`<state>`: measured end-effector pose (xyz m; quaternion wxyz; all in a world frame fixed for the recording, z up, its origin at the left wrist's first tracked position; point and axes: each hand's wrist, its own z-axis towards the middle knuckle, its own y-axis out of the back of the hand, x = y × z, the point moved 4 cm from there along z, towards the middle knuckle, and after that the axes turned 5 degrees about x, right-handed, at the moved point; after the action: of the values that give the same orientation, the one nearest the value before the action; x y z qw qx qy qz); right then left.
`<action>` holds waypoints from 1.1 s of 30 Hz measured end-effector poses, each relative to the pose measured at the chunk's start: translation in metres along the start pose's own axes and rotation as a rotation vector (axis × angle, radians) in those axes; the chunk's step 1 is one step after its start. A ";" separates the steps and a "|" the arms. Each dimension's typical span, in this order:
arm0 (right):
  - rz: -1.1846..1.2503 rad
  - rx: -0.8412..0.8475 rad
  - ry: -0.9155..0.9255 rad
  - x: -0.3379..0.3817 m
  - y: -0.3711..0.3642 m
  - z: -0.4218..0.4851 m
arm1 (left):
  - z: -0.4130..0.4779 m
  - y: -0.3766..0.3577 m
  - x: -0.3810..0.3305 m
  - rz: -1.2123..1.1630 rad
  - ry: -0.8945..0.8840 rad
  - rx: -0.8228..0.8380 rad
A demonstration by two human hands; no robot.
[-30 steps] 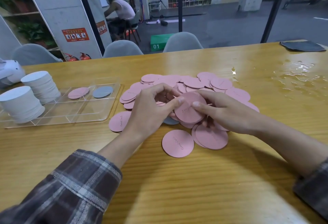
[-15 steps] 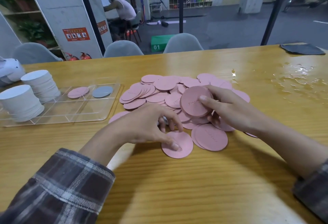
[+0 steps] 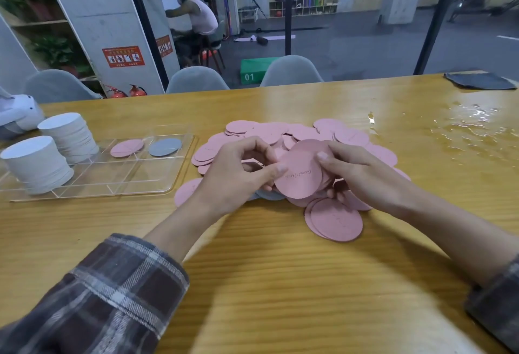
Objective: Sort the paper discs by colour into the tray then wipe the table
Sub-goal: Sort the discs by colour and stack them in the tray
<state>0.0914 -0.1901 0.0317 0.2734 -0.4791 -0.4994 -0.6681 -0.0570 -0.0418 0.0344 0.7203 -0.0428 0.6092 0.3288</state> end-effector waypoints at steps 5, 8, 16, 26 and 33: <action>0.028 0.043 0.018 0.002 -0.003 -0.002 | 0.003 -0.006 0.003 -0.006 -0.036 -0.077; 0.047 0.084 0.045 0.006 -0.007 -0.004 | 0.002 -0.009 0.004 0.008 -0.041 -0.100; -0.074 0.022 0.083 0.005 0.003 0.000 | -0.001 -0.019 -0.007 0.241 -0.163 -0.129; -0.158 -0.144 0.059 -0.007 0.024 0.009 | -0.006 -0.062 -0.003 0.524 -0.105 0.233; -0.143 -0.146 0.058 -0.008 0.023 0.006 | -0.011 -0.049 -0.004 0.454 0.006 0.401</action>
<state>0.1163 -0.1931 0.0339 0.2035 -0.4415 -0.4742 -0.7340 -0.0407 -0.0866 0.0185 0.6206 0.2363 0.6582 0.3545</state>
